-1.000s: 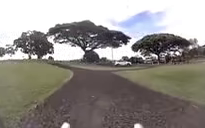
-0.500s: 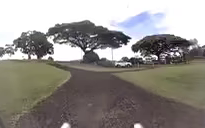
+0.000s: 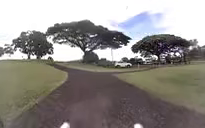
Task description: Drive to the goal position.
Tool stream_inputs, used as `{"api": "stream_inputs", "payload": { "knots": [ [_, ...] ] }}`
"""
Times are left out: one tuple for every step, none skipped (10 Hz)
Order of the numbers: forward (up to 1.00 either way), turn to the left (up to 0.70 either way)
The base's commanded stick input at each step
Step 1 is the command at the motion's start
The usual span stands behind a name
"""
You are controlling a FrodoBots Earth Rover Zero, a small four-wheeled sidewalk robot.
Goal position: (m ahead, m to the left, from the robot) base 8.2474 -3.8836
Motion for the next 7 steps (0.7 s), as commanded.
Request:
{"api": "stream_inputs", "payload": {
  "knots": [
    [0.7, 0.03],
    [0.7, 0.05],
    [0.7, 0.0],
    [0.7, 0.0],
    [0.7, 0.17],
    [0.7, 0.29],
    [0.7, 0.35]
  ]
}}
